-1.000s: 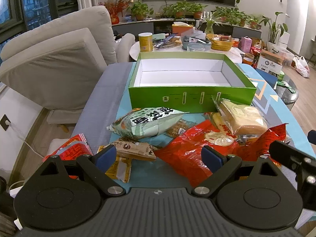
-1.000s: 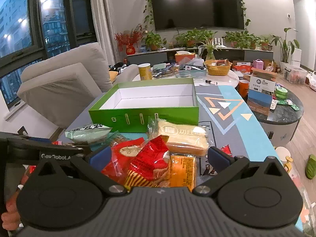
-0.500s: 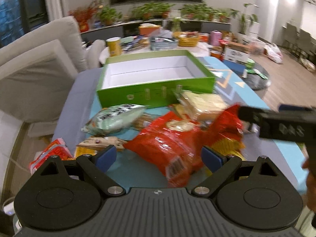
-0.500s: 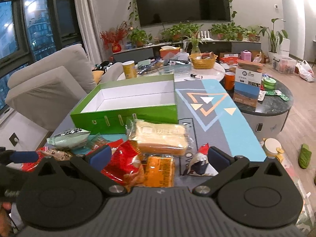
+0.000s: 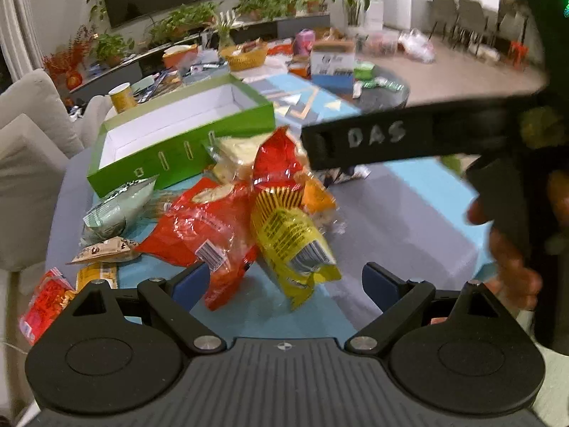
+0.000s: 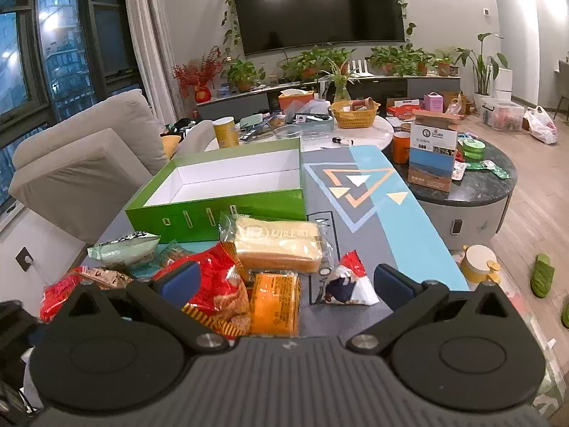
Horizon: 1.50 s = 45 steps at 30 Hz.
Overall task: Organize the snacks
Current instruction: 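Lower the right gripper onto the red-and-yellow snack bag and grasp it, then carry the red-and-yellow snack bag into the green box and open the right gripper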
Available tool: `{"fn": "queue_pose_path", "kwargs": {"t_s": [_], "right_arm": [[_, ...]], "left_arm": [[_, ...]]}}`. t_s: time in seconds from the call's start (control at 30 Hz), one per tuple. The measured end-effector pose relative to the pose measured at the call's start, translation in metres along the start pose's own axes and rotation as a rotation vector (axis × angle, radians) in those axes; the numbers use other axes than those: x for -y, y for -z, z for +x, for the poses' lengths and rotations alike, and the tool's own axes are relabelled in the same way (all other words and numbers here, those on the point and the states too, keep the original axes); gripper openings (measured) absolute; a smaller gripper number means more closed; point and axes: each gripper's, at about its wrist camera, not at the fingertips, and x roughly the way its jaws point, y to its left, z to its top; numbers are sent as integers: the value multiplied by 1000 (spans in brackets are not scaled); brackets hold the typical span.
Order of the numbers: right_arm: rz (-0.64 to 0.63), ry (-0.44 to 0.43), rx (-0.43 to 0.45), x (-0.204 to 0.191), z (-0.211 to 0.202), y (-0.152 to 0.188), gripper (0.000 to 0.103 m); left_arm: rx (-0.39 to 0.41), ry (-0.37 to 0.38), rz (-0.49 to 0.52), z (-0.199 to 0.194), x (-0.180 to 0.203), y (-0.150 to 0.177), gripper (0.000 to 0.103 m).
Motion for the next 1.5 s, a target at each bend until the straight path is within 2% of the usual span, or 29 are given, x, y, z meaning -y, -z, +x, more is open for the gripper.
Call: {"fn": "queue_pose_path", "kwargs": {"t_s": [0.1,0.3,0.57,0.67,0.8,0.97,1.13,1.23,1.27,1.33,1.4,1.5], "right_arm": [[1,4,0,3,-2,2,80],[3,17,-14,8,3,5,80],[-30,-22,-20,6,8,8,80],[-99,-118,11,5,6,9,80],[-241,-313,29,4,13,7,80],[-252,-499,-72,5,53,-9,80],[-193,-598,-147,12,92,-26,80],[-166,-647,-229,15,113,-33,80],[-160,-650,-261,15,119,-34,80],[-148,-657,-307,13,126,-34,80],[-160,-644,-302,10,124,-33,80],[-180,-611,-297,8,119,-32,80]], "left_arm": [[-16,-61,20,16,7,0,88],[-32,-120,-3,26,-1,2,84],[-1,-149,-53,24,-27,1,84],[4,-161,-98,24,-45,1,84],[-8,-138,-184,27,-70,1,80],[-2,-123,-212,28,-78,-2,78],[-4,-86,-202,32,-78,-3,78],[-2,-52,-192,33,-76,-4,78],[0,-45,-187,34,-75,-4,76],[5,-31,-169,35,-72,-5,65],[7,2,-158,37,-70,-7,45],[9,42,-141,39,-66,-8,31]]}}
